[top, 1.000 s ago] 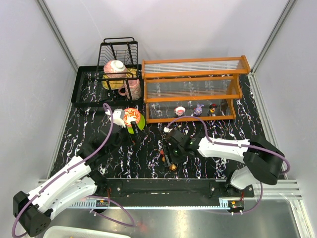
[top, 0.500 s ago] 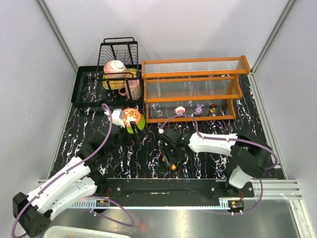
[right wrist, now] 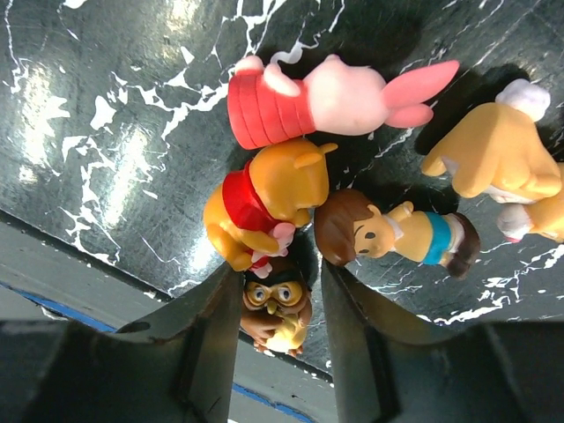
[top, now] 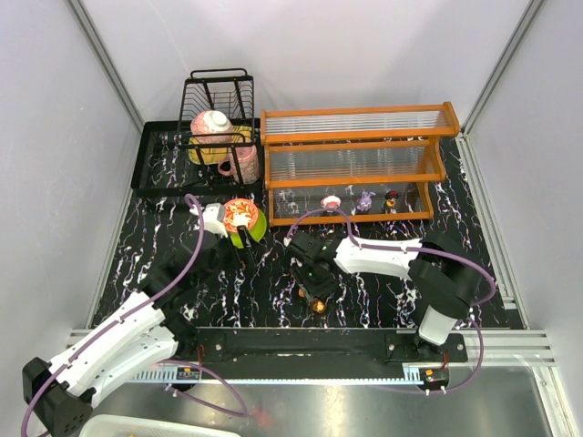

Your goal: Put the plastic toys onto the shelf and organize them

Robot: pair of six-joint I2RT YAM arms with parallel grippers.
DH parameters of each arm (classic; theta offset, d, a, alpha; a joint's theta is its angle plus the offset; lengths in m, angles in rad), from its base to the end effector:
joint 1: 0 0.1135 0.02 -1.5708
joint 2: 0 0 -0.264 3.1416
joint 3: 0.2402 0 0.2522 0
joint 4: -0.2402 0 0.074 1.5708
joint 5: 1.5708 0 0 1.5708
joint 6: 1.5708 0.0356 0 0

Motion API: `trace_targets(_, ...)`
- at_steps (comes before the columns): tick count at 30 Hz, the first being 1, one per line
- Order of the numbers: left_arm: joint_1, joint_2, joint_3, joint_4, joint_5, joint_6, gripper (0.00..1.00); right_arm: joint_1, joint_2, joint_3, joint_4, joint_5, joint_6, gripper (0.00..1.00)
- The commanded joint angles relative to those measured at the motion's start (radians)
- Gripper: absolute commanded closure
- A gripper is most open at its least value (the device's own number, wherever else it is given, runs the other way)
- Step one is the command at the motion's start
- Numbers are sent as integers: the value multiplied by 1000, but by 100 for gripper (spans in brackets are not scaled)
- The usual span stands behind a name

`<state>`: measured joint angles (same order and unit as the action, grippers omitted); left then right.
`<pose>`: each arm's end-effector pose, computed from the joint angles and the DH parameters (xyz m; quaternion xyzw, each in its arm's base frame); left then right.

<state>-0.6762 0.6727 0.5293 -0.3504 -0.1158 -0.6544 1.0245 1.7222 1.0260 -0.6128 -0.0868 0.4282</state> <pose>0.1280 -0.0974 0.2505 -0.0203 0.8573 -0.2770 0.4335 0.1608 0.2704 0.1577 -0.2964 0.9452 0.1188 0.0689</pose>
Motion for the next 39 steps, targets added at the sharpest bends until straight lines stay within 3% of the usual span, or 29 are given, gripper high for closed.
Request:
trace_targets(1, -5, -22, -6, 25, -28, -10, 1, -4, 16, 31, -50, 30, -42, 56)
trace_targets(7, -5, -22, -8, 25, -27, -10, 1, -6, 17, 36, -62, 32, -49, 73)
trace_targets(13, -3, -16, -5, 28, -25, -8, 1, -6, -25, 25, -59, 35, -37, 100)
trace_targets(22, -5, -5, 27, 25, -19, -10, 1, -6, -286, -26, 33, 80, 27, 100)
trace_targets(33, -5, -16, 38, 22, -10, -27, 2, -6, -541, -118, 243, 492, 158, 100)
trace_targets(39, -5, -35, 41, 14, -12, -10, 1, -6, -676, -334, 577, 555, 193, 100)
